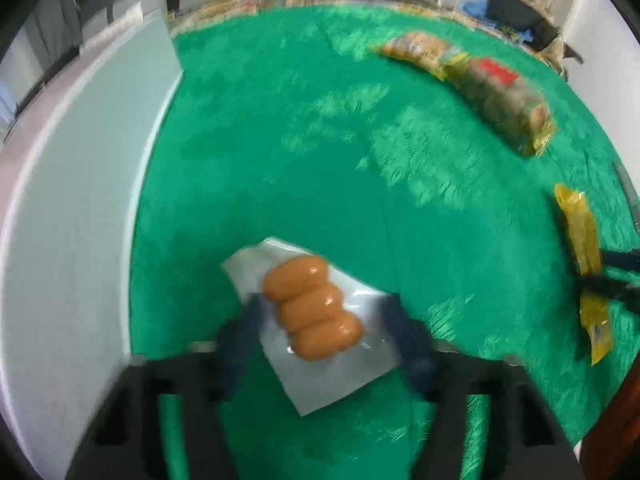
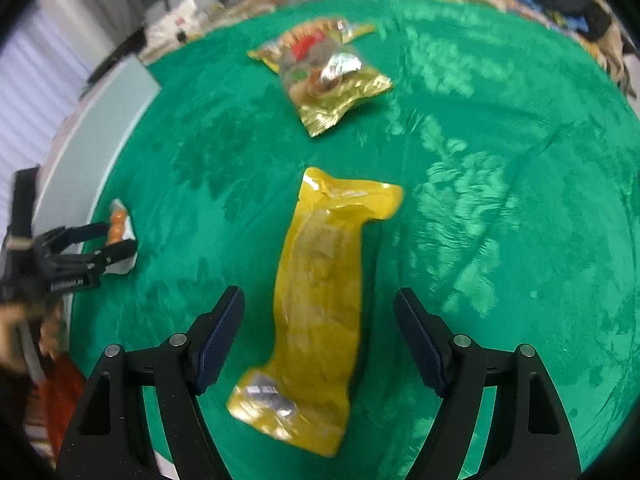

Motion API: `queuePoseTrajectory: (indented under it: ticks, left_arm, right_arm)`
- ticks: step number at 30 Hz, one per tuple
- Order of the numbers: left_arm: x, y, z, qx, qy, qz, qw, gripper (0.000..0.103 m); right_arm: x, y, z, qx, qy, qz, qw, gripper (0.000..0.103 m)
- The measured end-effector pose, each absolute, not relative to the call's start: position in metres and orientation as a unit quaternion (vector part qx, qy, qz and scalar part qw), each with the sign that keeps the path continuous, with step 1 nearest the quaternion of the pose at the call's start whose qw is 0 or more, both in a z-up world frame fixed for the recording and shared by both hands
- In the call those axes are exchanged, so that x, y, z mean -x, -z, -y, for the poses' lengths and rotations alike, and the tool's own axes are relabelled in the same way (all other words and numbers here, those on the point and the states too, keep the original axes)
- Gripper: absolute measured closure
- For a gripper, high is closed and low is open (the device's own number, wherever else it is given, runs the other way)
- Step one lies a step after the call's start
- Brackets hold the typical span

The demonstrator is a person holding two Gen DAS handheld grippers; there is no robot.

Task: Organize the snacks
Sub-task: 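Grasp the white sausage tray with the left gripper while the right gripper holds the yellow wrapper, then carry the sausage tray and yellow wrapper into the white box and release them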

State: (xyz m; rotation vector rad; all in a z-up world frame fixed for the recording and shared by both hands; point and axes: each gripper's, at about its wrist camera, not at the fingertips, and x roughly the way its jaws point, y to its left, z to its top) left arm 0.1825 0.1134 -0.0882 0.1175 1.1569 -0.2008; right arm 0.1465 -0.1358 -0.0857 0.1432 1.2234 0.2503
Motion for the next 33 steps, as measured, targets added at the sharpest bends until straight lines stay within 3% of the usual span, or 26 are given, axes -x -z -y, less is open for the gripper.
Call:
queuePoseTrajectory:
  ticks: [1,2,3,5,12,18,24,31,33]
  left_arm:
    - [-0.182,0.084,-0.113,-0.051,0.099,-0.542,0.833,0.066]
    - [-0.179,0.081,-0.115,-0.041,0.108,-0.541,0.833,0.066]
    - [-0.174,0.078,-0.117,-0.041,0.111,-0.535,0.836,0.066]
    - [-0.164,0.076,-0.122,-0.042,0.113,-0.527,0.841,0.066]
    - [-0.128,0.062,-0.150,0.065,0.121,-0.495,0.858,0.066]
    - [-0.108,0.005,-0.180,0.151,0.136,-0.434,0.878,0.066]
    - [-0.087,-0.064,-0.260,0.164,0.086,-0.368,0.911,0.066]
    - [-0.067,-0.056,-0.376,0.140,-0.071,-0.389,0.908,0.064]
    - [-0.063,-0.040,-0.397,0.134,-0.115,-0.406,0.896,0.047]
  right_arm:
    - [-0.151,0.091,0.131,-0.063,-0.120,-0.589,0.796,0.025]
    - [-0.151,0.090,0.125,-0.040,-0.115,-0.585,0.802,0.058]
    - [-0.149,0.087,0.121,-0.016,-0.108,-0.580,0.807,0.057]
    - [-0.143,0.079,0.127,-0.042,-0.114,-0.573,0.810,0.066]
    - [-0.122,0.059,0.178,-0.205,-0.139,-0.539,0.805,0.066]
    - [-0.126,0.025,0.168,-0.228,-0.164,-0.523,0.805,0.066]
    - [-0.144,-0.052,0.065,-0.203,-0.276,-0.482,0.807,0.065]
    - [-0.140,-0.106,-0.119,-0.143,-0.417,-0.456,0.773,0.060]
    - [-0.135,-0.104,-0.168,-0.131,-0.440,-0.446,0.768,0.054]
